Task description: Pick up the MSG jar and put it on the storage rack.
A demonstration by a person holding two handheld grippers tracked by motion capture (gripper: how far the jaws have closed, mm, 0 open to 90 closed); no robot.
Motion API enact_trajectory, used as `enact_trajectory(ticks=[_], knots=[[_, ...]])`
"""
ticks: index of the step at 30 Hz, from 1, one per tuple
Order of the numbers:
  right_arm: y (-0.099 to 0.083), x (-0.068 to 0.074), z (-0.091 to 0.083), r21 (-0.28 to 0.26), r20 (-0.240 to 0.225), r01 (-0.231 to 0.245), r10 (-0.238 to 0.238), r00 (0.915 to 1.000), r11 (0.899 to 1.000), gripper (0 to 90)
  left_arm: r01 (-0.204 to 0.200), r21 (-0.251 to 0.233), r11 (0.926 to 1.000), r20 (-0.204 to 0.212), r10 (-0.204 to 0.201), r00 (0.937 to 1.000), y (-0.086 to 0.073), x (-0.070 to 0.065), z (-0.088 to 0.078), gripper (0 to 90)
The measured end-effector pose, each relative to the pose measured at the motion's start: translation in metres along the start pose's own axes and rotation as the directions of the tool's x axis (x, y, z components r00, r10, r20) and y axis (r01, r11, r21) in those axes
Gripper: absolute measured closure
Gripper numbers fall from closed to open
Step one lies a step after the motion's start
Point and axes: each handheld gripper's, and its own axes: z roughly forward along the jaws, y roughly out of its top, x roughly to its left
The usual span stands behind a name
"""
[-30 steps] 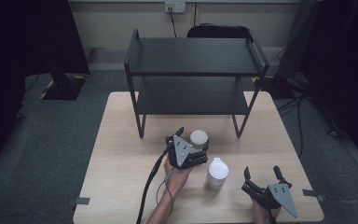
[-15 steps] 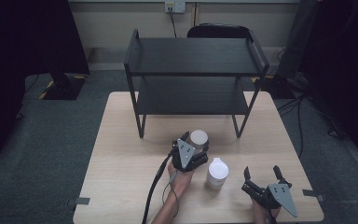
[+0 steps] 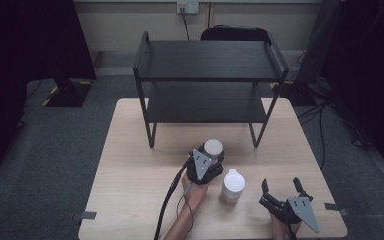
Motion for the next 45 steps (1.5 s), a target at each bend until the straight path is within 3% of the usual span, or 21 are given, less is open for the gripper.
enact_trajectory(ticks=[16,23,28,31,34,39,45], knots=[[0.000,0.000,0.000,0.000,-0.002,0.000,0.000,1.0000,1.000,0.0,0.001,0.013,0.9999,-0.011,-0.001,0.9999,0.004,-0.004,-0.001,34.2],[0.000,0.000,0.000,0.000,-0.001,0.000,0.000,1.0000,1.000,0.0,-0.011,0.039,0.9992,-0.003,0.011,0.9999,0.011,-0.003,-0.001,34.2],[0.000,0.000,0.000,-0.001,0.002,-0.002,0.002,1.0000,1.000,0.0,-0.009,0.030,0.9995,0.005,0.008,1.0000,0.015,-0.002,-0.003,34.2],[0.000,0.000,0.000,-0.002,0.001,-0.002,0.002,1.0000,1.000,0.0,-0.006,0.028,0.9996,0.017,0.005,0.9998,0.020,0.002,-0.006,34.2],[0.000,0.000,0.000,-0.001,0.000,-0.001,0.001,1.0000,1.000,0.0,-0.035,0.022,0.9991,0.033,0.034,0.9989,0.029,0.006,-0.009,34.1],[0.000,0.000,0.000,-0.002,0.001,-0.002,0.002,1.0000,1.000,0.0,-0.036,0.011,0.9993,0.029,0.036,0.9989,0.035,0.010,-0.012,34.2],[0.000,0.000,0.000,-0.001,0.001,-0.001,0.001,1.0000,1.000,0.0,-0.039,0.004,0.9992,0.075,0.039,0.9964,0.048,0.023,-0.021,34.3]])
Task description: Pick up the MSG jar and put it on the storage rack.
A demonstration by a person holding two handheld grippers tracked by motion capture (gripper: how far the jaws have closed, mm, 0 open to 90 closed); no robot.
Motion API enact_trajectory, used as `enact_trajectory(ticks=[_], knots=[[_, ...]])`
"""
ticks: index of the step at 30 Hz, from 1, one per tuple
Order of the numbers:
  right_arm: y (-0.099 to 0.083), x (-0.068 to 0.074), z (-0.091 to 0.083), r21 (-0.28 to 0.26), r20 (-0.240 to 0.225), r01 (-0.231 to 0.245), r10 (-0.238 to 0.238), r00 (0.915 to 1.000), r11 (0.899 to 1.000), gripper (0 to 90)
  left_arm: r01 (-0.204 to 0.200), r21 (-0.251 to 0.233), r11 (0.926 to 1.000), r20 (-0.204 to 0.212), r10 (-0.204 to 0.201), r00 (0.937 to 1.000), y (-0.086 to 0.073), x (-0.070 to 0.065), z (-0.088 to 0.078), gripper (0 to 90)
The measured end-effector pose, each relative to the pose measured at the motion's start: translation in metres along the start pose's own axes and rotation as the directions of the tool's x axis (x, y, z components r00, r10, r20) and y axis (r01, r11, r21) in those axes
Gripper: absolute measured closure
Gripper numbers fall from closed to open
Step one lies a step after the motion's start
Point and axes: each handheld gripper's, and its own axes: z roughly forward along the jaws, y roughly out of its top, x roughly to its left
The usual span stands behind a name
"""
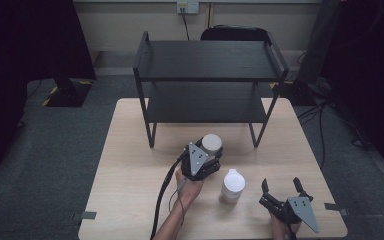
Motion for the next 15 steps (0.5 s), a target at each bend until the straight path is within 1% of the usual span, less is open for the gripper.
enact_trajectory(ticks=[1,4,6,7,8,10,12,15], knots=[[0.000,0.000,0.000,0.000,0.000,0.000,0.000,1.0000,1.000,0.0,0.000,0.000,1.0000,0.000,0.000,1.0000,0.000,0.000,0.000,34.2],[0.000,0.000,0.000,0.000,0.002,0.001,-0.001,1.0000,1.000,0.0,0.026,-0.001,0.9997,0.033,-0.026,0.9991,0.009,0.006,-0.004,34.3],[0.000,0.000,0.000,0.000,0.002,0.001,-0.001,1.0000,1.000,0.0,0.017,-0.011,0.9998,0.046,-0.016,0.9988,0.014,0.007,-0.007,34.2],[0.000,0.000,0.000,0.000,0.002,0.001,-0.001,1.0000,1.000,0.0,-0.001,-0.021,0.9998,0.059,0.002,0.9982,0.020,0.008,-0.010,34.2],[0.000,0.000,0.000,0.000,0.002,0.001,-0.001,1.0000,1.000,0.0,-0.001,-0.021,0.9998,0.059,0.002,0.9982,0.020,0.008,-0.010,34.3],[0.000,0.000,0.000,-0.001,0.002,0.001,-0.001,1.0000,1.000,0.0,-0.009,-0.027,0.9996,0.080,0.011,0.9968,0.026,0.011,-0.012,34.2],[0.000,0.000,0.000,0.000,0.002,0.001,-0.001,1.0000,1.000,0.0,0.000,-0.034,0.9994,0.083,0.003,0.9966,0.031,0.011,-0.014,34.3],[0.000,0.000,0.000,-0.001,0.002,0.001,-0.001,1.0000,1.000,0.0,-0.008,-0.040,0.9992,0.106,0.012,0.9943,0.038,0.014,-0.017,34.3]])
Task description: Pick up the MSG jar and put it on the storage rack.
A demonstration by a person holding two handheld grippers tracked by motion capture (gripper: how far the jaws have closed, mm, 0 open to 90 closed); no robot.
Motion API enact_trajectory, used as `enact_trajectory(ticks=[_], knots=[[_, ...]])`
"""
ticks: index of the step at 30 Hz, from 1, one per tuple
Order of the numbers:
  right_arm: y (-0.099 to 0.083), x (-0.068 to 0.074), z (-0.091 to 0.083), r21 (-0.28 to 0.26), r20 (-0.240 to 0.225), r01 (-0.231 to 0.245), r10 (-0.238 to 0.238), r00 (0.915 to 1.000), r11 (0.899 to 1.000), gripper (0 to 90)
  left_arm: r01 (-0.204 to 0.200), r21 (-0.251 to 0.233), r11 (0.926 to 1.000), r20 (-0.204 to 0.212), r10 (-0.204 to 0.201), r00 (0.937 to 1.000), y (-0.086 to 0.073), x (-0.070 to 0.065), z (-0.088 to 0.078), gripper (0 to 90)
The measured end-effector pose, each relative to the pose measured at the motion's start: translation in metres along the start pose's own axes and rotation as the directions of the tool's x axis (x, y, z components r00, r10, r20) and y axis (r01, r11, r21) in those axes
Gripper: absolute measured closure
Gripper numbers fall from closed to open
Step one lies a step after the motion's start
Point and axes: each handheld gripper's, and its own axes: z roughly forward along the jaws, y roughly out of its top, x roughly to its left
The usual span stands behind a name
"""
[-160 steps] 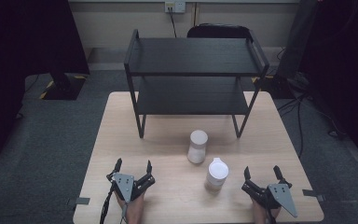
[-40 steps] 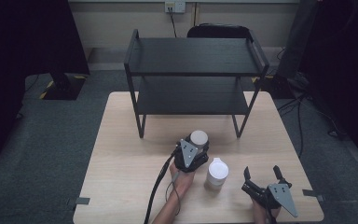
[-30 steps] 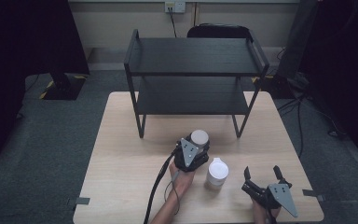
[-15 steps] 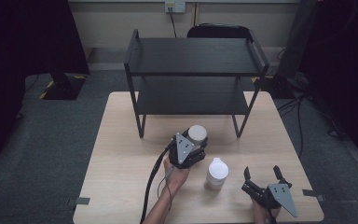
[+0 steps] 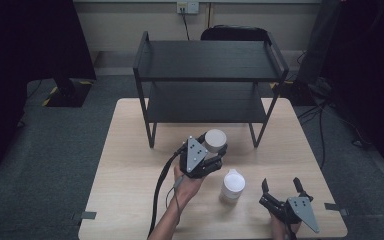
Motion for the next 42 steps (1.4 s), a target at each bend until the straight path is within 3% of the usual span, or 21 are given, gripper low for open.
enact_trajectory(ticks=[6,11,14,20,24,30,34,42], knots=[[0.000,0.000,0.000,0.001,0.002,0.000,0.000,1.0000,1.000,0.0,0.015,-0.018,0.9997,0.058,-0.014,0.9982,0.015,0.012,-0.005,34.2],[0.000,0.001,0.000,0.001,0.003,0.000,0.000,1.0000,1.000,0.0,0.004,-0.020,0.9998,0.093,-0.002,0.9956,0.032,0.022,-0.008,34.3],[0.000,0.001,0.000,0.000,0.003,0.000,0.000,1.0000,1.000,0.0,0.030,-0.040,0.9988,0.128,-0.025,0.9914,0.042,0.034,-0.008,34.2],[0.000,0.001,0.000,0.000,0.002,0.000,0.000,1.0000,1.000,0.0,0.010,-0.042,0.9991,0.139,-0.004,0.9903,0.059,0.044,-0.007,34.2],[0.000,0.001,0.000,0.001,0.003,0.000,0.000,1.0000,1.000,0.0,0.020,-0.050,0.9985,0.164,-0.011,0.9864,0.071,0.054,-0.007,34.2],[0.000,0.001,0.000,0.000,0.008,0.001,-0.001,1.0000,1.000,0.0,0.007,-0.067,0.9977,0.154,0.003,0.9881,0.096,0.062,-0.009,34.3],[0.000,0.002,0.000,0.001,0.010,0.000,0.000,1.0000,1.000,0.0,0.033,-0.072,0.9968,0.139,-0.023,0.9900,0.120,0.067,-0.010,34.2],[0.000,0.003,0.000,0.001,0.015,0.000,0.000,0.9999,1.000,0.0,0.034,-0.094,0.9950,0.081,-0.026,0.9964,0.163,0.067,-0.008,34.3]])
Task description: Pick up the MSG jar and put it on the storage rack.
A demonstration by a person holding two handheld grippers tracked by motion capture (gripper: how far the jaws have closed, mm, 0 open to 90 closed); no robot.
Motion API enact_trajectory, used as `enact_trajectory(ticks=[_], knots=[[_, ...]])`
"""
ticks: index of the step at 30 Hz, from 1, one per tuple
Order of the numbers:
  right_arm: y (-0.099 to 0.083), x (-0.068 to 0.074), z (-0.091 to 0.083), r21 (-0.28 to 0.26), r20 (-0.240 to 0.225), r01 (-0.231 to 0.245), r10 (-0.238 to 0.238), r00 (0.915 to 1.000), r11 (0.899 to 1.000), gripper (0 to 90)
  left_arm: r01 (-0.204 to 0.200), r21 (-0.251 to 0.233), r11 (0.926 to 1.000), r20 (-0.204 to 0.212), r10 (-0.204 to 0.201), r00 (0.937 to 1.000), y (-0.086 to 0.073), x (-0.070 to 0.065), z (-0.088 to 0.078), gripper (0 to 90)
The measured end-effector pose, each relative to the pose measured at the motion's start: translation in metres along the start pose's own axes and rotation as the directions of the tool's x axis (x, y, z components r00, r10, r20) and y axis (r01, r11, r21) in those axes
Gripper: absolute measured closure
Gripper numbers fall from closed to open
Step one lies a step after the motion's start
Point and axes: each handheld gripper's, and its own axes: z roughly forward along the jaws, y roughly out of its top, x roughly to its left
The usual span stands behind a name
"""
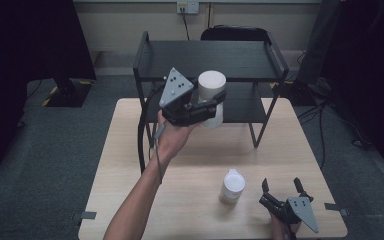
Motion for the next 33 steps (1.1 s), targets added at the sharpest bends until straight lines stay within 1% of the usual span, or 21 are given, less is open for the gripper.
enact_trajectory(ticks=[2,4,5,7,10,12,14,15,16,18,19,20,21,22,23,24,25,28,30,32,33], knots=[[0.000,0.000,0.000,0.000,0.000,0.000,0.000,1.0000,1.000,0.0,0.004,-0.005,1.0000,-0.016,-0.005,0.9999,0.010,0.002,0.003,34.2],[0.000,0.000,0.000,0.000,0.000,0.000,0.000,1.0000,1.000,0.0,0.019,-0.012,0.9998,-0.047,-0.019,0.9987,0.019,0.003,0.006,34.2],[0.000,0.000,0.000,0.000,0.000,0.000,0.000,1.0000,1.000,0.0,0.017,-0.005,0.9998,-0.061,-0.018,0.9980,0.025,0.003,0.008,34.2],[0.000,0.000,0.000,0.000,0.000,0.000,0.000,1.0000,1.000,0.0,0.008,-0.008,0.9999,-0.101,-0.009,0.9949,0.032,0.003,0.014,34.2],[0.000,0.000,0.000,0.000,0.002,0.000,0.000,1.0000,1.000,0.0,0.009,-0.004,0.9999,-0.143,-0.010,0.9897,0.040,0.006,0.021,34.3],[0.000,0.000,0.000,0.000,0.002,0.000,0.000,1.0000,1.000,0.0,0.007,-0.006,1.0000,-0.185,-0.008,0.9828,0.043,0.006,0.028,34.2],[0.000,0.000,0.000,-0.001,0.003,-0.001,0.001,1.0000,1.000,0.0,-0.004,-0.008,1.0000,-0.232,0.002,0.9726,0.044,0.005,0.036,34.3],[0.000,0.001,0.000,0.000,0.004,-0.001,0.001,1.0000,1.000,0.0,0.002,-0.007,1.0000,-0.259,-0.004,0.9660,0.045,0.009,0.045,34.2],[0.000,0.001,0.000,-0.001,0.005,0.000,0.000,1.0000,1.000,0.0,0.002,-0.007,1.0000,-0.259,-0.004,0.9660,0.045,0.009,0.045,34.3],[0.000,0.001,0.000,-0.001,0.005,0.000,0.000,1.0000,1.000,0.0,0.010,-0.013,0.9999,-0.285,-0.013,0.9585,0.045,0.013,0.054,34.3],[0.000,0.001,0.000,0.000,0.005,-0.002,0.002,1.0000,1.000,0.0,0.015,-0.013,0.9998,-0.311,-0.018,0.9504,0.044,0.015,0.062,34.3],[0.000,0.001,0.000,0.000,0.004,-0.003,0.003,1.0000,1.000,0.0,0.015,-0.004,0.9999,-0.318,-0.016,0.9481,0.046,0.018,0.066,34.2],[0.000,0.000,0.000,0.000,0.003,-0.003,0.003,1.0000,1.000,0.0,0.016,-0.014,0.9998,-0.329,-0.020,0.9443,0.044,0.019,0.069,34.3],[0.000,0.000,0.000,0.000,0.003,-0.003,0.003,1.0000,1.000,0.0,0.016,-0.014,0.9998,-0.329,-0.020,0.9443,0.044,0.019,0.069,34.2],[0.000,0.000,0.000,-0.001,0.002,-0.004,0.004,1.0000,1.000,0.0,0.028,-0.021,0.9994,-0.339,-0.033,0.9403,0.043,0.021,0.071,34.2],[0.000,0.000,0.000,0.000,0.002,-0.004,0.004,1.0000,1.000,0.0,0.041,-0.007,0.9992,-0.342,-0.041,0.9387,0.044,0.024,0.076,34.3],[0.000,0.000,0.000,0.000,0.002,-0.004,0.004,1.0000,1.000,0.0,0.041,-0.007,0.9992,-0.342,-0.041,0.9387,0.044,0.024,0.076,34.2],[0.000,0.000,0.000,0.000,0.002,-0.005,0.005,1.0000,1.000,0.0,0.009,0.015,0.9998,-0.356,-0.003,0.9343,0.043,0.021,0.083,34.2],[0.000,0.000,0.000,0.000,0.002,-0.006,0.006,1.0000,1.000,0.0,0.002,0.013,0.9999,-0.358,0.003,0.9337,0.041,0.021,0.085,34.2],[0.000,0.000,0.000,-0.002,0.001,-0.007,0.007,1.0000,1.000,0.0,0.008,0.002,1.0000,-0.364,-0.006,0.9313,0.039,0.020,0.087,34.2],[0.000,0.000,0.000,-0.002,0.001,-0.007,0.007,1.0000,1.000,0.0,0.002,-0.010,1.0000,-0.368,-0.005,0.9300,0.035,0.020,0.088,34.3]])
